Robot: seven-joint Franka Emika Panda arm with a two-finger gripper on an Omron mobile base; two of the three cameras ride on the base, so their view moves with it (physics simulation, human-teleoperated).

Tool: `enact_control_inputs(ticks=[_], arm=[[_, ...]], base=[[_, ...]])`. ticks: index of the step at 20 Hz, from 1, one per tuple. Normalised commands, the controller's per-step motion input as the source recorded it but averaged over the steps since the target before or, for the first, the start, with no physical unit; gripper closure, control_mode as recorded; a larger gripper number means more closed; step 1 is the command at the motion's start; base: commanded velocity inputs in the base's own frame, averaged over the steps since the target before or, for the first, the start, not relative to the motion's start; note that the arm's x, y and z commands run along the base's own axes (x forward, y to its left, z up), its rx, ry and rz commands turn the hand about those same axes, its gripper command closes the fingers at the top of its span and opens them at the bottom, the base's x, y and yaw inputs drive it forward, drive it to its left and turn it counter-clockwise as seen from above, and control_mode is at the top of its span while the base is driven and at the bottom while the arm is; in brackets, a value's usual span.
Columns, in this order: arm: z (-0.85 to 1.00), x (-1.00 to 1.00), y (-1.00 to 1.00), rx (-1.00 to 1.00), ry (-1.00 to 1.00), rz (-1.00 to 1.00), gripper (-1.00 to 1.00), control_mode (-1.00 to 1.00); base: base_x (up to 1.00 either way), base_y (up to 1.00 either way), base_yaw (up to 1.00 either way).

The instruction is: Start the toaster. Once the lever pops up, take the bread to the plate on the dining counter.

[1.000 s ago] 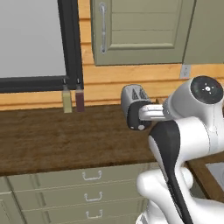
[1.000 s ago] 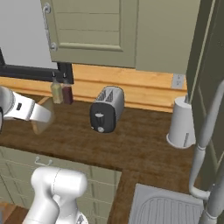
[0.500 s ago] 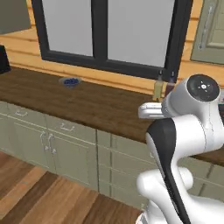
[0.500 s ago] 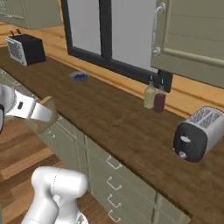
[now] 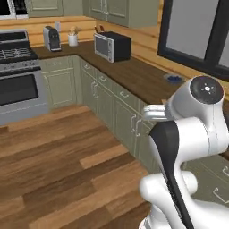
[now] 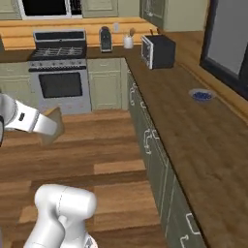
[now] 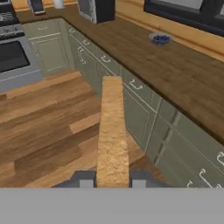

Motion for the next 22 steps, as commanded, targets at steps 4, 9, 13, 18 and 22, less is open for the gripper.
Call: enact_control_inputs(ticks=[4, 9, 13, 18, 22], arm=[[0.00, 0.00, 0.00, 0.00, 0.00, 0.00, 1.00, 1.00], [0.00, 0.00, 0.00, 0.00, 0.00, 0.00, 1.00, 1.00], [0.00, 0.00, 0.00, 0.00, 0.00, 0.00, 1.00, 1.00], [0.00, 0.00, 0.00, 0.00, 0.00, 0.00, 1.00, 1.00], [0.00, 0.00, 0.00, 0.00, 0.00, 0.00, 1.00, 1.00]], base=[[-0.04, 0.00, 1.00], [-0.03, 0.00, 1.00], [-0.01, 0.00, 1.00], [0.55, 0.00, 0.90], [1.00, 0.00, 0.62]])
